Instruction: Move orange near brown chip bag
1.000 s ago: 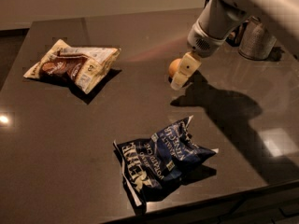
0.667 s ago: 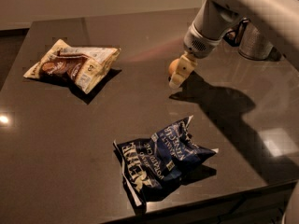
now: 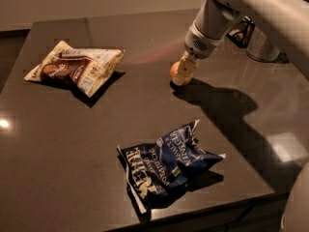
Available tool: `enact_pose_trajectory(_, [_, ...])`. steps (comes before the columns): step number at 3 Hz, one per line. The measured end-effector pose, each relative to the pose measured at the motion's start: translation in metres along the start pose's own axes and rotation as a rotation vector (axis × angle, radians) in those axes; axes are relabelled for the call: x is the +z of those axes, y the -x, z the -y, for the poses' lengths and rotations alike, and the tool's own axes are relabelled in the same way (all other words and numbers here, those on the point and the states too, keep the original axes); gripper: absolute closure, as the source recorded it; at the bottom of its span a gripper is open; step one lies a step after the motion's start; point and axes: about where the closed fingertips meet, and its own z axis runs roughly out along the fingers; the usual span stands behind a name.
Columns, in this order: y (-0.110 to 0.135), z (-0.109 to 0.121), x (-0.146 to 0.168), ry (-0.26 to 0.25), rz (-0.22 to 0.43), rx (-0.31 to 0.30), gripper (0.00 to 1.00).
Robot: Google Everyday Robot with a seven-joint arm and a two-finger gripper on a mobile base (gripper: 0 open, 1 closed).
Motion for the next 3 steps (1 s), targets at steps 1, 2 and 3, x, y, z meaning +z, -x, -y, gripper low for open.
enact_pose_trajectory(1, [0.029,-0.015,-0.007,0.007,0.021,-0.038,0.88])
enact_pose_trajectory(2, [0.079,-0.05,0.004,0.031,0.027,-0.118,1.0])
enact_pose_trajectory(3, [0.105,-0.069,0.015,0.054,0.03,-0.154,1.0])
